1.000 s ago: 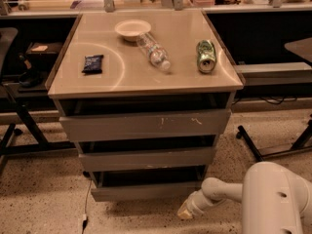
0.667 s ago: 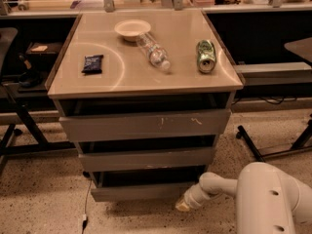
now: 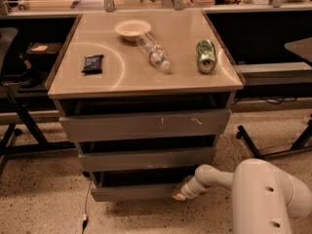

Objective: Close bottom drawer

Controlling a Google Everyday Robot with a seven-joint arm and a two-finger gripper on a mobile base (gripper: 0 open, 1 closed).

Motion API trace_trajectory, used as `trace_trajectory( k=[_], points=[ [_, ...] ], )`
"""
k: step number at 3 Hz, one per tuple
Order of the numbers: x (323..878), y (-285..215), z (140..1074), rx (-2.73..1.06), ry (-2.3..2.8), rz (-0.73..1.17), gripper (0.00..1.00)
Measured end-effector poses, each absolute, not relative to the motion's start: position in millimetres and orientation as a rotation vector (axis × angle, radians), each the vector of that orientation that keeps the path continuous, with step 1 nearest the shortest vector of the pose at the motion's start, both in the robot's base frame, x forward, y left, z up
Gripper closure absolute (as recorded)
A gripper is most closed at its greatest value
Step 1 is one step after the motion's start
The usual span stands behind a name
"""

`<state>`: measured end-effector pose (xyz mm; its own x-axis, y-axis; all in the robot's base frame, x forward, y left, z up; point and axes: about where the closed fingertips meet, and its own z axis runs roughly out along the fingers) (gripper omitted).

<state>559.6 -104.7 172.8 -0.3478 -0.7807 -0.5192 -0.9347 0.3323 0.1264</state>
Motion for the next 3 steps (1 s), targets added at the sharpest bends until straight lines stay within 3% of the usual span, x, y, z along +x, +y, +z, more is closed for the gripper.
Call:
trace_trajectory(
  k=[1,3],
  points=[
    [574.4,-97.8,179.9,-1.547,2.198,0.541,1.0],
    [574.4,-97.7,179.9,-1.547,2.198,0.541,0.59]
  ],
)
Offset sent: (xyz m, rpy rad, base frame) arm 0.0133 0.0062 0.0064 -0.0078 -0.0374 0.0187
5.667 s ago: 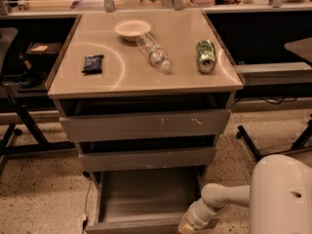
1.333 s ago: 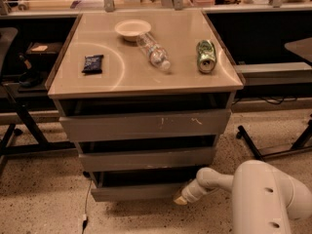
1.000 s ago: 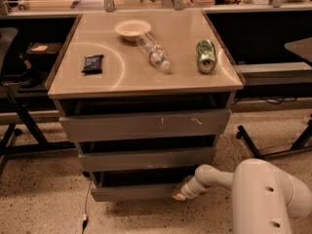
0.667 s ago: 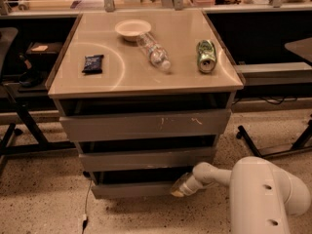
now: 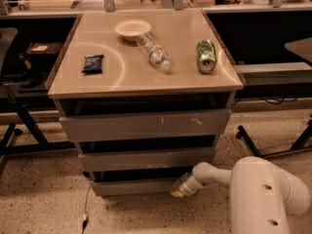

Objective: Close bottom drawer

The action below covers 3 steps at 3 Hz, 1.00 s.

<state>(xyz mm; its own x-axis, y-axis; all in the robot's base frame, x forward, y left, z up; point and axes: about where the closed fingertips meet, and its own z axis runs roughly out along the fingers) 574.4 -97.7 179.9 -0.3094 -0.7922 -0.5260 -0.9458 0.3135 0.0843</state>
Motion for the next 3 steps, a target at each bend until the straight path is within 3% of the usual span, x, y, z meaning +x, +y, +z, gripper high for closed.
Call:
trace_trajectory(
  k=[2,3],
  points=[
    [574.4,-97.7,179.9,-1.547,2.198,0.541,0.12],
    [574.3,-97.6,179.8,-1.547,2.198,0.542,0.0]
  ],
)
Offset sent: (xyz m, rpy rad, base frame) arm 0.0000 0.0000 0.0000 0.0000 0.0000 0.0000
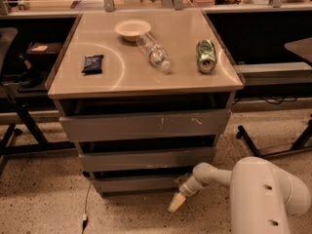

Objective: Close bottom drawer

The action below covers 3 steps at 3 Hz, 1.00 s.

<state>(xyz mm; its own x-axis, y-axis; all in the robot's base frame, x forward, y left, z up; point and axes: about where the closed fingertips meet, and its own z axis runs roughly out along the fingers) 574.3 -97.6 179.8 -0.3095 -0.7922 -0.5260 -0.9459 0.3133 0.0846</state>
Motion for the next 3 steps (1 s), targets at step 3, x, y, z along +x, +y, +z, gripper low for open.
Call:
trace_trajectory(
  k=[3],
  points=[
    [549,-239,243,-1.124,2.471,0.268,0.0]
  ],
)
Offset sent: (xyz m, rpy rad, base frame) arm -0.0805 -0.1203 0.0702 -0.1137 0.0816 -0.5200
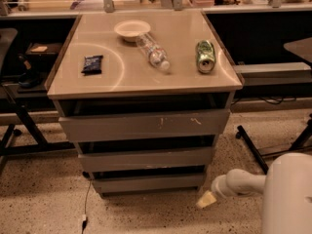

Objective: Close bottom drawer

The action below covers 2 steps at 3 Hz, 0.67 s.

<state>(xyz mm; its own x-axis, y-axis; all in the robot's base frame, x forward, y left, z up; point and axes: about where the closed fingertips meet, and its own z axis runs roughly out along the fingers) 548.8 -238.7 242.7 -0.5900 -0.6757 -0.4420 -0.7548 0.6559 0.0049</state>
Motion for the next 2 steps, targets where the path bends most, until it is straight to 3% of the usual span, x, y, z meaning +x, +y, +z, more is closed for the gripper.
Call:
trace_trajectory(
  k=[1,2],
  points=[
    [553,-324,316,-0.734,2.59,0.044,0.0],
    [585,-352,407,-0.388,2.563,-0.142,0.0]
  ],
)
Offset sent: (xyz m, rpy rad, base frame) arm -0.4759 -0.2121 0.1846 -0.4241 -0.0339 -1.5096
